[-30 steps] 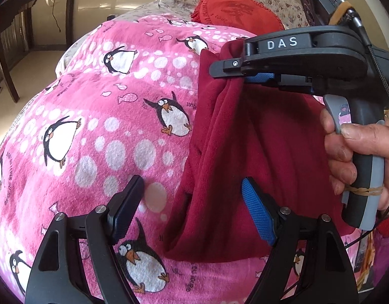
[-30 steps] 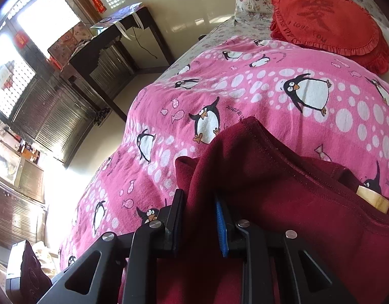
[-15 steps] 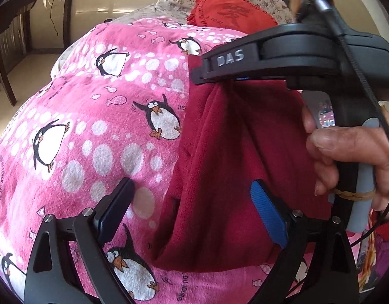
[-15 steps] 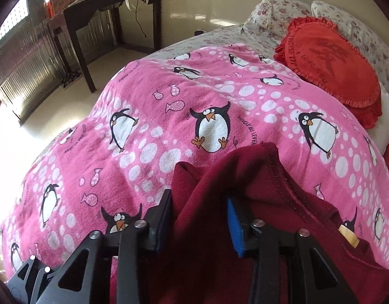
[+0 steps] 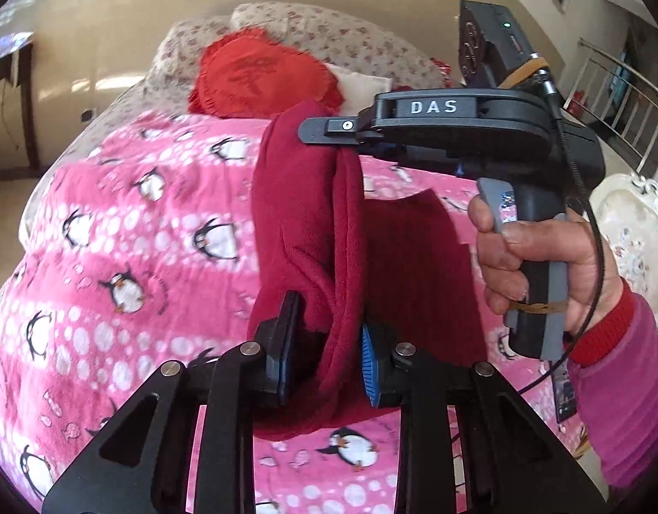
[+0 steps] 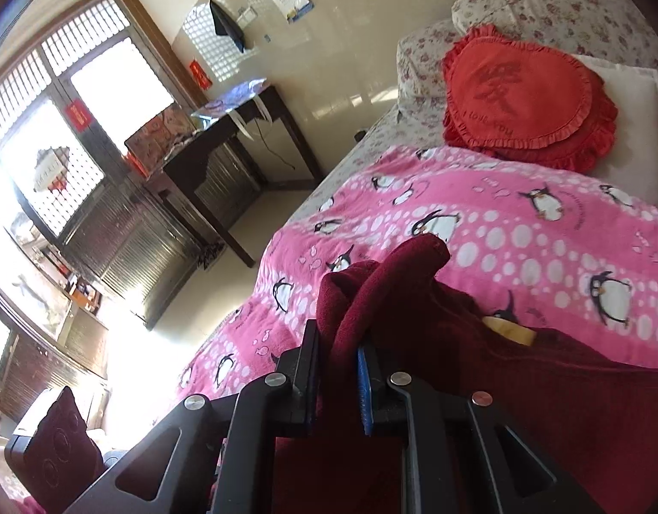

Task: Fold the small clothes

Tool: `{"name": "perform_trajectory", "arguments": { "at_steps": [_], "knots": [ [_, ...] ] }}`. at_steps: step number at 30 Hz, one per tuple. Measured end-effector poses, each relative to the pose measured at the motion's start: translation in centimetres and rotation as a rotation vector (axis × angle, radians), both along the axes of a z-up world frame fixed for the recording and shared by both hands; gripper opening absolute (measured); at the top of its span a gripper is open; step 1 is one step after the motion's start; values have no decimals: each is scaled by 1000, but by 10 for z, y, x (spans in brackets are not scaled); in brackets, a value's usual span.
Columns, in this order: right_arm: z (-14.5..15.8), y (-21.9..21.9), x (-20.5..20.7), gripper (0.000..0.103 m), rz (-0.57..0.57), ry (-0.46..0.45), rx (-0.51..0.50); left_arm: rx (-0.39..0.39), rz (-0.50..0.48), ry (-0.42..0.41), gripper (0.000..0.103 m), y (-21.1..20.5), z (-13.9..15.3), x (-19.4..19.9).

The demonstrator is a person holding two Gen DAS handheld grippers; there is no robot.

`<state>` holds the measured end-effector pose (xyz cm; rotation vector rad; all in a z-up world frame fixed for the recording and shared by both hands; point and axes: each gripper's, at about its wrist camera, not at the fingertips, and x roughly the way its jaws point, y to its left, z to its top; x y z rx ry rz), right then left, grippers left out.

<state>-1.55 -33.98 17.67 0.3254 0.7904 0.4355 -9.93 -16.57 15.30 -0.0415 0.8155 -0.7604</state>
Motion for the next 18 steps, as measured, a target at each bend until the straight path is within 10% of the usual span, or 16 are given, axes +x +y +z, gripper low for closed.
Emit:
{"name": "perform_trajectory", "arguments": {
  "at_steps": [11,18],
  "knots": [
    [-31,-154,-95,14,-269,56,22,78,-308,81,10,-173,-34,-51],
    [-79,-176,-111,18,-331,145,60,153,-327,118,10,-189,-42,-58]
  ]
}}
